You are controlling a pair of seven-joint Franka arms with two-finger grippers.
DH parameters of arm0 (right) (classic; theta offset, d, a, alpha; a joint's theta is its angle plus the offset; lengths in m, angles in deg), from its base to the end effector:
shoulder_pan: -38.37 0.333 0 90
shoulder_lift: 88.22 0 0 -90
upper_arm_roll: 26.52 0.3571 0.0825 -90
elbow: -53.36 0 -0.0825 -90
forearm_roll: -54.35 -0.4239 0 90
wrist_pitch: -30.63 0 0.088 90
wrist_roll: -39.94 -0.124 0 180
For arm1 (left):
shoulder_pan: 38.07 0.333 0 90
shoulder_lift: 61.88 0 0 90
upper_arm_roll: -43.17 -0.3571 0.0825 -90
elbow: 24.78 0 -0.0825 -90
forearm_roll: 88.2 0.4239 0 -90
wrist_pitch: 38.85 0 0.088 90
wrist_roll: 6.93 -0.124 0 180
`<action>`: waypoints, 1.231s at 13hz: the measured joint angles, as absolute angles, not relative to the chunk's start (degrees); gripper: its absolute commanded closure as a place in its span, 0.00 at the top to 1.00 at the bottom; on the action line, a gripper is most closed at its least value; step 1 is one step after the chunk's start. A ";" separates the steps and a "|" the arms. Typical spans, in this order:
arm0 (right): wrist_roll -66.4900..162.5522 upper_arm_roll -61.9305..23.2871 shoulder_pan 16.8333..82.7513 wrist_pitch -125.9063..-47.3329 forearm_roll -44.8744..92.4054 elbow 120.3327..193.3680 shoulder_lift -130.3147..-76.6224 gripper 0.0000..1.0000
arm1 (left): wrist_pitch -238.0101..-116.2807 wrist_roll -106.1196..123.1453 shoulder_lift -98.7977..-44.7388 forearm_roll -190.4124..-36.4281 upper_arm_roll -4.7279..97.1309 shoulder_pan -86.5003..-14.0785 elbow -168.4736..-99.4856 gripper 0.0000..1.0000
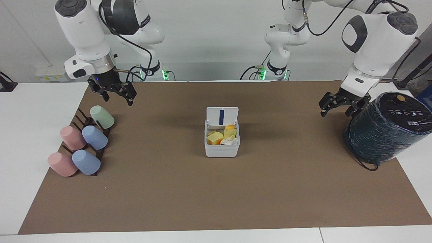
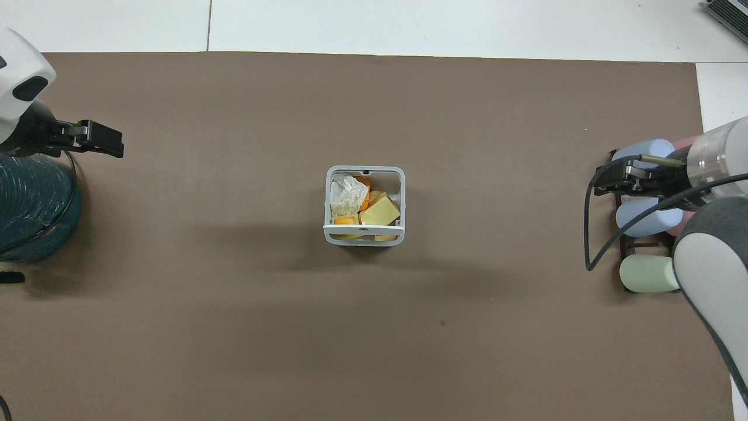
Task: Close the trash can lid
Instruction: 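Move the left gripper forward toward the grey trash bin, then reach the left gripper over the bin to the raised white lid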
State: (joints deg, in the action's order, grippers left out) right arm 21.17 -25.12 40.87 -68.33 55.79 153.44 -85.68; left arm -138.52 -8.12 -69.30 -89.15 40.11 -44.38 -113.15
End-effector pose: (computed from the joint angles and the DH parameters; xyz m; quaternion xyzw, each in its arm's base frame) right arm 0.5875 0.0376 0.5978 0.9917 -0.1276 0.0147 0.0103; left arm 0.6529 -0.0410 0.5981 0.9987 -0.0379 0.0339 0.0054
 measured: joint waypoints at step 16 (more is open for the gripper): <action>21.17 -25.12 40.87 -68.33 55.79 153.44 -85.68 1.00 | -141.73 12.83 -63.32 -89.51 41.67 -66.46 -125.67 0.22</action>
